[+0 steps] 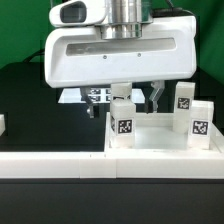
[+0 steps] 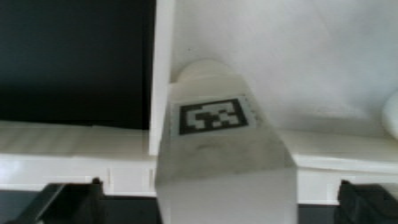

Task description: Assemble square table

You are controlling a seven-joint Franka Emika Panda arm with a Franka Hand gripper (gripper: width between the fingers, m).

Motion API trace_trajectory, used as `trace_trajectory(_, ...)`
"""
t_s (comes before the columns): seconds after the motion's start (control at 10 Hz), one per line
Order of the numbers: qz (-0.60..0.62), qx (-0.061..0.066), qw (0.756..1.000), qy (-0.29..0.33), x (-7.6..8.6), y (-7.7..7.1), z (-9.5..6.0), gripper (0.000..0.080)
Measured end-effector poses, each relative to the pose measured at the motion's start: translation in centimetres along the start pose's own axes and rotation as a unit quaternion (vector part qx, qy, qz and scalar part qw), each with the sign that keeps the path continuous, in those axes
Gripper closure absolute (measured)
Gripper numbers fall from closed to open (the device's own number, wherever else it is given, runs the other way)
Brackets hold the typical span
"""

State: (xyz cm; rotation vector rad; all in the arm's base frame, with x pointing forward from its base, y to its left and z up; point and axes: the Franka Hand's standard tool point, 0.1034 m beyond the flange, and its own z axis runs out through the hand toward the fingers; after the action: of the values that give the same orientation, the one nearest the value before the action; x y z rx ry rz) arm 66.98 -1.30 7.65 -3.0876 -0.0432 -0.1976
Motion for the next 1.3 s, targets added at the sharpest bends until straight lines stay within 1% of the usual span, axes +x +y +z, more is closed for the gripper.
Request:
trace_trajectory(0.1,0.000,0.000,1.000,0.000,0.0,0.0,0.0,0.0259)
trace_trajectory(0.2,0.003,0.000,1.000,0.000,0.0,0.0,0.0,0.0396)
trace_trajectory(0.3,0.045,0.000,0.999,0.000,0.0,0.0,0.0,0.0396)
trace_trajectory(0.4,0.086,0.000,0.996,0.000,0.0,0.0,0.0,0.0512)
trace_trajectory(0.6,0.148,0.000,0.989,0.000,0.0,-0.1,0.0,0.0512)
trace_trajectory(0.7,0.230,-0.009,0.973,0.001,0.0,0.0,0.0,0.0511)
trace_trajectory(0.8,0.282,-0.013,0.959,0.002,0.0,0.0,0.0,0.0511)
trace_trajectory(1.0,0.442,-0.022,0.897,-0.003,-0.3,0.1,0.0,0.0511)
trace_trajectory(1.2,0.572,0.001,0.821,-0.011,-0.3,0.7,-0.1,0.0511)
trace_trajectory(1.3,0.594,0.006,0.805,-0.014,-0.4,0.9,-0.1,0.0511)
